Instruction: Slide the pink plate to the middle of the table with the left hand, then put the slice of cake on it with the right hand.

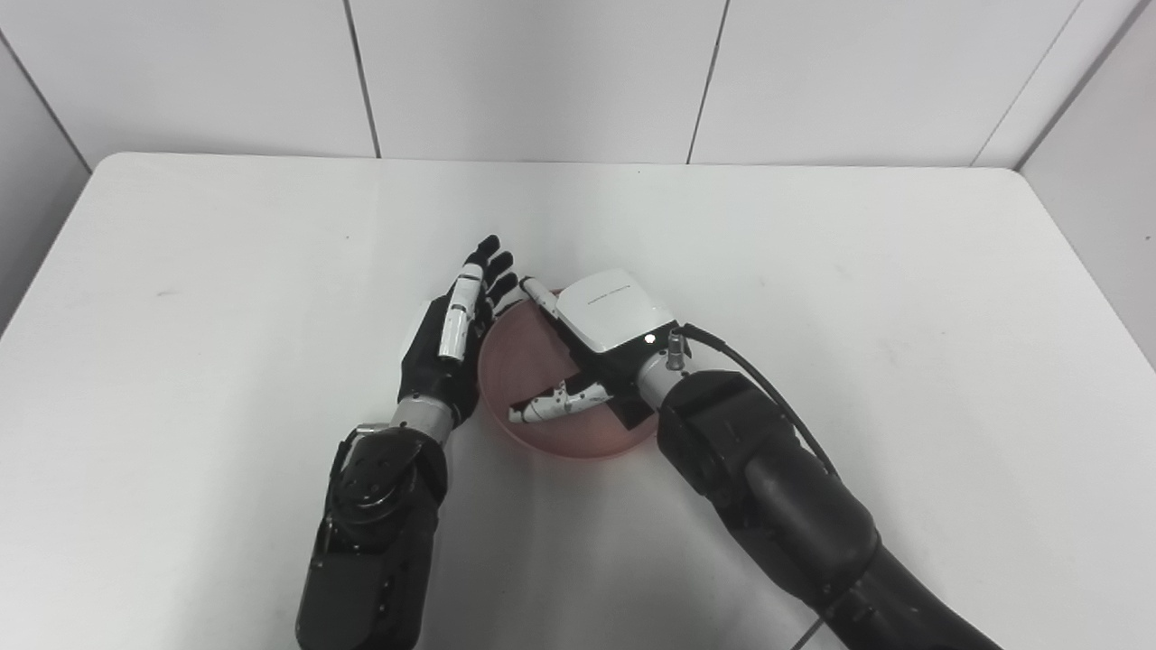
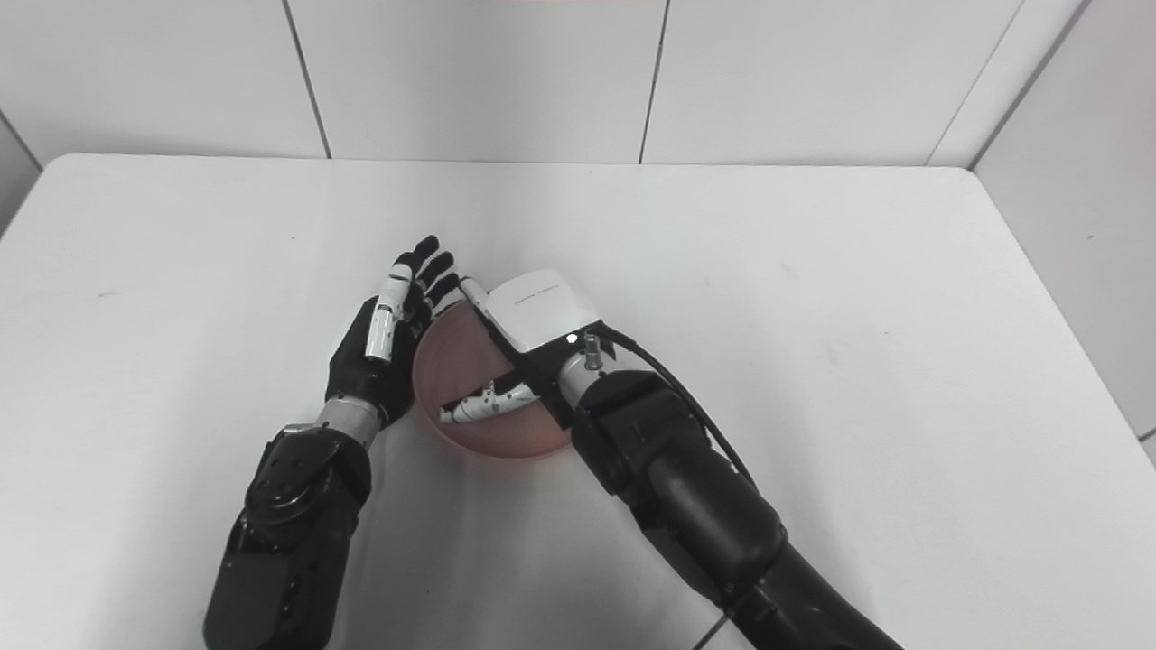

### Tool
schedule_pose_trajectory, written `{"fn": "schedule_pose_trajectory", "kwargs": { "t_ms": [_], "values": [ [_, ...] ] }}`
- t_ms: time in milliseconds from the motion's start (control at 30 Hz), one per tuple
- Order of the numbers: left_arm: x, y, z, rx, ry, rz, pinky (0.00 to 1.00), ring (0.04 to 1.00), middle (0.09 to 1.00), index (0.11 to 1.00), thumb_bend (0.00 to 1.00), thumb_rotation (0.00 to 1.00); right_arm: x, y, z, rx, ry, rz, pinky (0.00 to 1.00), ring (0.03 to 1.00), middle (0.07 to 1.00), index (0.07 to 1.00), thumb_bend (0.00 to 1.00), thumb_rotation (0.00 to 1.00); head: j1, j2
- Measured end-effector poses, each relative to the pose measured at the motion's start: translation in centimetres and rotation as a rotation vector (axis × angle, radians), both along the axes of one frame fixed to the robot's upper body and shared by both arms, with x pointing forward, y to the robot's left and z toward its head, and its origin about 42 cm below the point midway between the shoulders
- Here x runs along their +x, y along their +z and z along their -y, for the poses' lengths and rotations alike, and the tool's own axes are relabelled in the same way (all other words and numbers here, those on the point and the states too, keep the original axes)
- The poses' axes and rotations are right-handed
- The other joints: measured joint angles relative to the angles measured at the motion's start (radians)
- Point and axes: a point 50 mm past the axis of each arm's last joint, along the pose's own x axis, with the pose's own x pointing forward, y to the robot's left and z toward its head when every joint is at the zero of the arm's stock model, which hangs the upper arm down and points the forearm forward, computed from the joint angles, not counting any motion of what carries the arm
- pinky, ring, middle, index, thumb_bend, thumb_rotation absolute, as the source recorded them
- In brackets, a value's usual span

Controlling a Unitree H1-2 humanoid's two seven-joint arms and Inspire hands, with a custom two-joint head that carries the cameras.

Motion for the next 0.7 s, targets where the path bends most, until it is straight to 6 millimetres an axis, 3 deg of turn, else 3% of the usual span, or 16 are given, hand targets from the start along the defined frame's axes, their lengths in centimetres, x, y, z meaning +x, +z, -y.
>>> {"fn": "schedule_pose_trajectory", "kwargs": {
  "t_ms": [33,167,500,700],
  "values": [
    [0.0,0.0,0.0,0.000,0.001,0.000,0.90,0.959,0.967,0.942,0.36,1.00,-0.1,0.0,0.0,0.006,0.002,-0.007,0.61,0.894,1.000,1.000,0.89,0.90,0.000,0.000],
    [0.0,0.0,-0.2,-0.005,0.007,-0.001,0.89,0.945,0.954,0.933,0.37,1.00,-0.2,0.1,0.2,0.034,0.007,-0.037,0.69,0.931,1.000,1.000,0.91,0.86,0.000,-0.002],
    [0.3,0.1,-0.8,-0.027,0.031,-0.003,0.87,0.915,0.924,0.907,0.36,1.00,-1.2,0.7,0.6,0.139,0.034,-0.089,0.69,0.922,1.000,1.000,0.94,0.82,0.000,-0.008],
    [0.4,0.1,-1.0,-0.068,0.036,-0.003,0.88,0.909,0.919,0.903,0.35,1.00,-2.6,3.8,0.9,0.262,0.082,-0.036,0.69,0.912,1.000,1.000,0.92,0.90,-0.003,-0.017]
  ]
}}
